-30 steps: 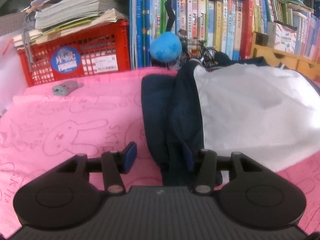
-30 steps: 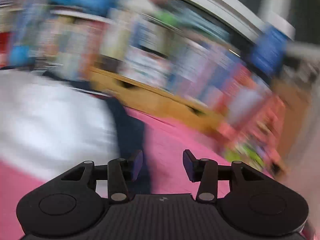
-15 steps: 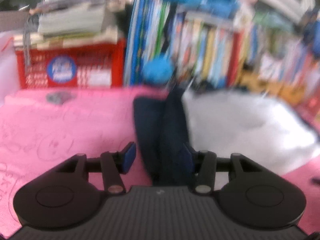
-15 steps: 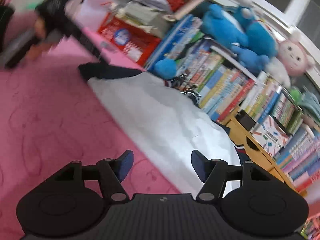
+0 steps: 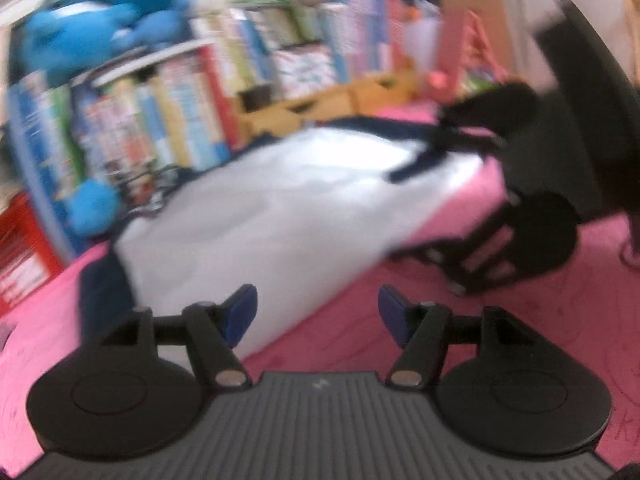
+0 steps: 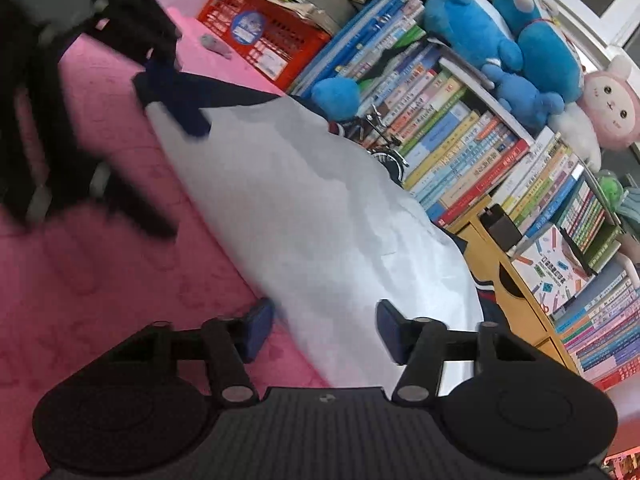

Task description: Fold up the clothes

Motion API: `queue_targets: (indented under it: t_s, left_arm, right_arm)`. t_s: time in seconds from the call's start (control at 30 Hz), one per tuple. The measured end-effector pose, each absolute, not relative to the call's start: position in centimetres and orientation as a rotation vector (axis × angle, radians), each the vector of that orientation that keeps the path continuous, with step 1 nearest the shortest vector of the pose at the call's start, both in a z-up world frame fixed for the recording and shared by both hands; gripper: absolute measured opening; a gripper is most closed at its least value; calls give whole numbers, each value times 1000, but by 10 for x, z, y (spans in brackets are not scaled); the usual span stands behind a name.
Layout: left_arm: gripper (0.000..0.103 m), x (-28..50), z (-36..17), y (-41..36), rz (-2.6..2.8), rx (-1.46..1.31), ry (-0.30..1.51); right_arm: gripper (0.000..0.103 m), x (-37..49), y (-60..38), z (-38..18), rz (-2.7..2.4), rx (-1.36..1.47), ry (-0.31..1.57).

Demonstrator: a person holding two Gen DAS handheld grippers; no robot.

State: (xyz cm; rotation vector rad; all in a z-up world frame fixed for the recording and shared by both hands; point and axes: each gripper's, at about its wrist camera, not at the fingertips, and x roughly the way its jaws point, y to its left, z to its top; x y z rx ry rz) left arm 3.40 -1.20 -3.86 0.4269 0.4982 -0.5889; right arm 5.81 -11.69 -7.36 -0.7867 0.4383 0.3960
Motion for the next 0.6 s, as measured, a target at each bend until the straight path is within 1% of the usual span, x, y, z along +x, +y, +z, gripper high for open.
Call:
queue_targets:
  t_s: [0.07, 0.1, 0.2, 0.3, 0.43, 0.47, 0.53, 0.6]
  left_arm:
    - [66, 39, -47, -26, -605, 487, 498]
    - [68, 42, -51, -31, -598, 516, 489]
    - [67, 59, -54, -34, -542, 513, 457]
    - [67, 80, -46, -22, -513, 408, 478]
    - [67, 93, -31, -3, -523, 304, 483]
    - [66, 95, -26, 2, -517, 267, 478]
    - [61, 101, -14, 13, -497, 173, 469]
    - [61, 108, -5, 24, -514, 88, 473]
  right_arm:
    - [52, 62, -120, -71, 402, -740, 446]
    - [52, 63, -122, -69, 406, -722, 448]
    - [52, 58, -129, -67, 434, -706, 442]
    - [52, 54, -132, -65, 456, -726, 435]
    - [52, 58, -129, -72, 452, -823, 421]
    - [52, 60, -128, -74, 445, -847, 415]
    - [53, 66, -125, -80, 425, -892, 387]
    - [51, 73, -122, -85, 412, -931, 361]
